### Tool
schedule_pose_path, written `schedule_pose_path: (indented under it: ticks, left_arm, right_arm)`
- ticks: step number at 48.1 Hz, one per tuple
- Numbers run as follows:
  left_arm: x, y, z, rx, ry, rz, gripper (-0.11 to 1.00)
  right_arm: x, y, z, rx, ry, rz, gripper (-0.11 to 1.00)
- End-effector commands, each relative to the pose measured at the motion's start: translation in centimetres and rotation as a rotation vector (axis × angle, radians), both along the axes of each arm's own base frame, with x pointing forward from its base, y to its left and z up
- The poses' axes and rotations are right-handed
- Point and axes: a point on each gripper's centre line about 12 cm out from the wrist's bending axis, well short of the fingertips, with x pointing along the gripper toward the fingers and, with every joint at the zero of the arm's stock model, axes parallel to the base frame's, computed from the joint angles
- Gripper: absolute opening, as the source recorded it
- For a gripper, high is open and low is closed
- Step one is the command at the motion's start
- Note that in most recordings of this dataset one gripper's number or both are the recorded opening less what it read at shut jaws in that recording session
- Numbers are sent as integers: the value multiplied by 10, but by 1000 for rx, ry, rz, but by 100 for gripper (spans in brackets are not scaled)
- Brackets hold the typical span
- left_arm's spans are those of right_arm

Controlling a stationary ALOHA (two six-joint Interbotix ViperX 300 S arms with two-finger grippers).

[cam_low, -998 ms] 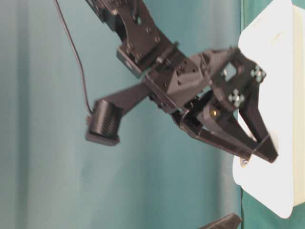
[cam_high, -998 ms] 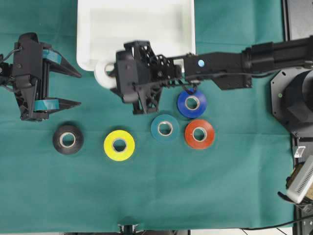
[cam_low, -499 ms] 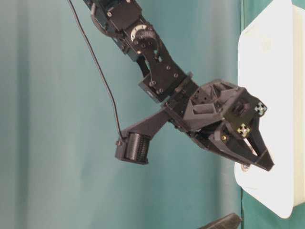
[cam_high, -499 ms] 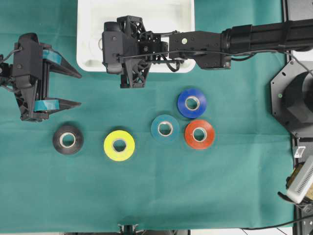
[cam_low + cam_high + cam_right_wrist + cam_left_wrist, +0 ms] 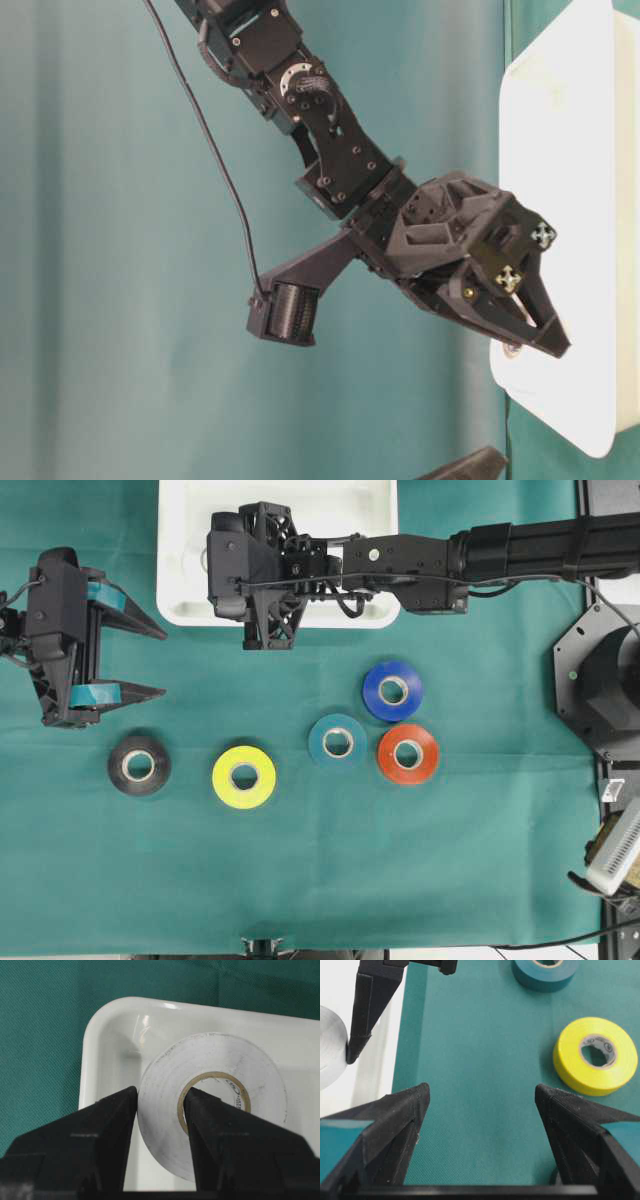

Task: Put the tape alternately from left to right into the white case.
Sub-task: 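Carry the white roll left into the tray and lower it, then open the right gripper and withdraw it above the blue roll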

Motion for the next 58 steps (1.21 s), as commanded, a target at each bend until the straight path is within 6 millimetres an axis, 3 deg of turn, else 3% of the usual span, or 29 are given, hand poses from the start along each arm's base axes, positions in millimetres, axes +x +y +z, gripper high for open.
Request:
schedule_pose_path:
  ticks: [1, 10, 14, 21, 23, 43, 58]
  left_arm:
    - [6, -1, 11, -2, -35, 0, 92]
    - [6, -1, 11, -2, -35, 0, 92]
    - [5, -1, 10, -2, -34, 0, 92]
    - [6, -1, 11, -2, -37, 0, 92]
    - [6, -1, 11, -2, -35, 0, 92]
    - [6, -1, 11, -2, -35, 0, 92]
    - [6, -1, 11, -1, -35, -1, 92]
  right_arm:
    - [6, 0, 16, -7, -48, 3, 3]
    - [6, 0, 17, -8, -50, 3, 5]
    - [6, 0, 16, -7, -47, 3, 21]
    - [6, 0, 17, -8, -50, 3, 65]
    - [6, 1, 17, -8, -50, 5, 72]
    - [6, 1, 18, -8, -53, 6, 70]
    - [-11, 28, 36, -9, -73, 56, 69]
